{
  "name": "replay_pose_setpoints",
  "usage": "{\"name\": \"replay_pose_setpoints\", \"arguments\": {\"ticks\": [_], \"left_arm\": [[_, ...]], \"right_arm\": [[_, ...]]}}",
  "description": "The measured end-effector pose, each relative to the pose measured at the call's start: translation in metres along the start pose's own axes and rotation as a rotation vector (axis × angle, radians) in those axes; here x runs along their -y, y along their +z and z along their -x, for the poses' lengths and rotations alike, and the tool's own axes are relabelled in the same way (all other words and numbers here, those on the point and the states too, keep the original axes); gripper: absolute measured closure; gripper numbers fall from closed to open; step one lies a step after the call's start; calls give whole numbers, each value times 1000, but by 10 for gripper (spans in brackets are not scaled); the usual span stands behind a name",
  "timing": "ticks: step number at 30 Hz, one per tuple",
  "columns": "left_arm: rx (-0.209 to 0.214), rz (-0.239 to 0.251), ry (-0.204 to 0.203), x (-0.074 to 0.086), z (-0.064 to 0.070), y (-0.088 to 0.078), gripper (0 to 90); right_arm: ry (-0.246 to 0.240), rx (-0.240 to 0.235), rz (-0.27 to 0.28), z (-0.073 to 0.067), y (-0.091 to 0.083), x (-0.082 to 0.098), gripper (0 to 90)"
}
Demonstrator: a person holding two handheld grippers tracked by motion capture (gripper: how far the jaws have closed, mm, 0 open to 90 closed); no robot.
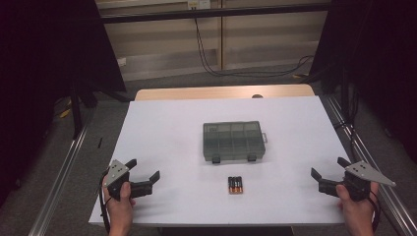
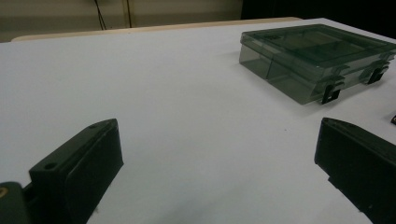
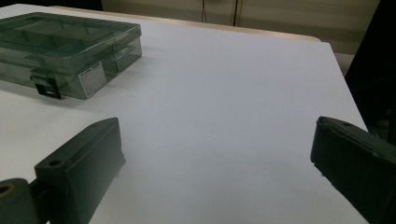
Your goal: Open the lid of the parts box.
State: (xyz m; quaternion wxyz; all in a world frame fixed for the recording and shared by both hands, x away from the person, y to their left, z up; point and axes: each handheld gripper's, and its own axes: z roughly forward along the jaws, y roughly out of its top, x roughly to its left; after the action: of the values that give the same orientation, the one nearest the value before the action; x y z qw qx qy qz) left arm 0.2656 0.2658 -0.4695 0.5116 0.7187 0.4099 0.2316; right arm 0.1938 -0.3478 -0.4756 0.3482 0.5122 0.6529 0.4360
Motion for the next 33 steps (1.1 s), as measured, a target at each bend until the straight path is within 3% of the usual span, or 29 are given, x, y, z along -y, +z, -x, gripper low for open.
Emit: {"name": "replay_pose_setpoints", "arguments": {"ticks": [5, 7, 11, 16, 23, 30, 33], "left_arm": [[-5, -3, 2, -3, 2, 1, 9], [23, 17, -14, -9, 6, 0, 14], [54, -5, 2, -13, 14, 6, 14], [76, -5, -18, -16, 21, 9, 13], [84, 13, -24, -25, 28, 13, 14], [94, -1, -22, -32, 34, 18, 20], [117, -13, -17, -39, 34, 23, 23]], "right_arm": [[0, 10, 4, -1, -1, -2, 18], [12, 11, 8, -2, -2, -4, 18], [32, -11, 20, -4, -3, -8, 18], [13, -14, 37, -11, -2, -14, 18], [15, -64, 60, -16, -1, -29, 9], [19, -91, 62, -24, 8, -41, 9], [5, -96, 61, -29, 13, -47, 9]]}}
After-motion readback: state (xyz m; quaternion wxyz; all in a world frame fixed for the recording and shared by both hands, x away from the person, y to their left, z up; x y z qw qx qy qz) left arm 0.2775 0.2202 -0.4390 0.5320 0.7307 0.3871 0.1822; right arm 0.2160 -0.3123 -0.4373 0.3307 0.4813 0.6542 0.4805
